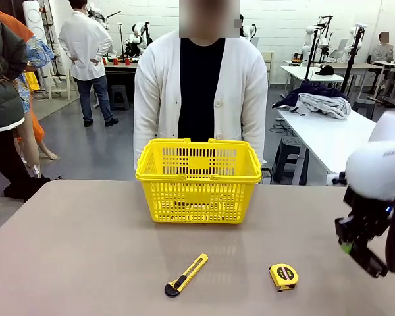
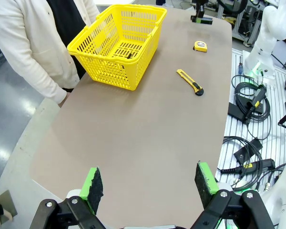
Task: Place the items the person wants into the basket.
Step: Pick up the item the person points to and place it in the Market Basket.
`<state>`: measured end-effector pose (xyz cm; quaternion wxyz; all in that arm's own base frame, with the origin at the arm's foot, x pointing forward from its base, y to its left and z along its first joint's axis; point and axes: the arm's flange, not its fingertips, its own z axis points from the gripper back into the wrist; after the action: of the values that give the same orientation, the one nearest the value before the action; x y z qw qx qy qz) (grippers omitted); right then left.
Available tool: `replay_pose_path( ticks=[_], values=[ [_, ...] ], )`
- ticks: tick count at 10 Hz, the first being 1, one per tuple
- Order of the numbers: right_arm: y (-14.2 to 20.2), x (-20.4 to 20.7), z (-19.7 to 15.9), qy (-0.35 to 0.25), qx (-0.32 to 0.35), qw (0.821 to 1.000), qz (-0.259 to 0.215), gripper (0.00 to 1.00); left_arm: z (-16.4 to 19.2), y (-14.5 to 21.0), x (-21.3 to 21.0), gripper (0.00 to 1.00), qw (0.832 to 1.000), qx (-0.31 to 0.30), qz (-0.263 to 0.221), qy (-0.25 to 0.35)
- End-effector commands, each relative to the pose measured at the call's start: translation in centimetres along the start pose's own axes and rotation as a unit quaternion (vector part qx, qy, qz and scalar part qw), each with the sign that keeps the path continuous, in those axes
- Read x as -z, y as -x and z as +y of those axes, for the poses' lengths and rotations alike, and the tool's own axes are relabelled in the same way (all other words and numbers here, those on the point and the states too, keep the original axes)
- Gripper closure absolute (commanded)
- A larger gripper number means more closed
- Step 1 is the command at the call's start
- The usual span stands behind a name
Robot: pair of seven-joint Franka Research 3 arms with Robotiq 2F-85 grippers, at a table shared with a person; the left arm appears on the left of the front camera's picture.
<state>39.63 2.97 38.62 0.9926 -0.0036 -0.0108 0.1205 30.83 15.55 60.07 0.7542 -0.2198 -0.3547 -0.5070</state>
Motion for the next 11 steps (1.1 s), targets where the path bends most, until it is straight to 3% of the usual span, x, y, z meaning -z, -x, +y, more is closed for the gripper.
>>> replay_pose_path(
  ticks=[1,4,6,11],
  values=[
    [-0.3,-9.4,0.6,-0.014,-0.011,1.000,0.009,1.00,0.0,0.0,-0.2,0.00,1.000,0.008,-0.007,0.002],
    [-1.6,-19.8,2.4,-0.007,0.014,0.999,-0.029,1.00,0.0,0.0,-0.2,0.00,1.000,0.008,-0.007,0.002],
    [-1.0,-23.7,3.9,-0.002,0.022,0.998,-0.058,1.00,0.0,0.0,-0.2,0.00,1.000,0.008,-0.007,0.002],
    [-0.7,-25.2,4.2,0.010,0.014,0.997,-0.069,1.00,0.0,0.0,-0.2,0.00,1.000,0.008,-0.007,0.002]
  ],
)
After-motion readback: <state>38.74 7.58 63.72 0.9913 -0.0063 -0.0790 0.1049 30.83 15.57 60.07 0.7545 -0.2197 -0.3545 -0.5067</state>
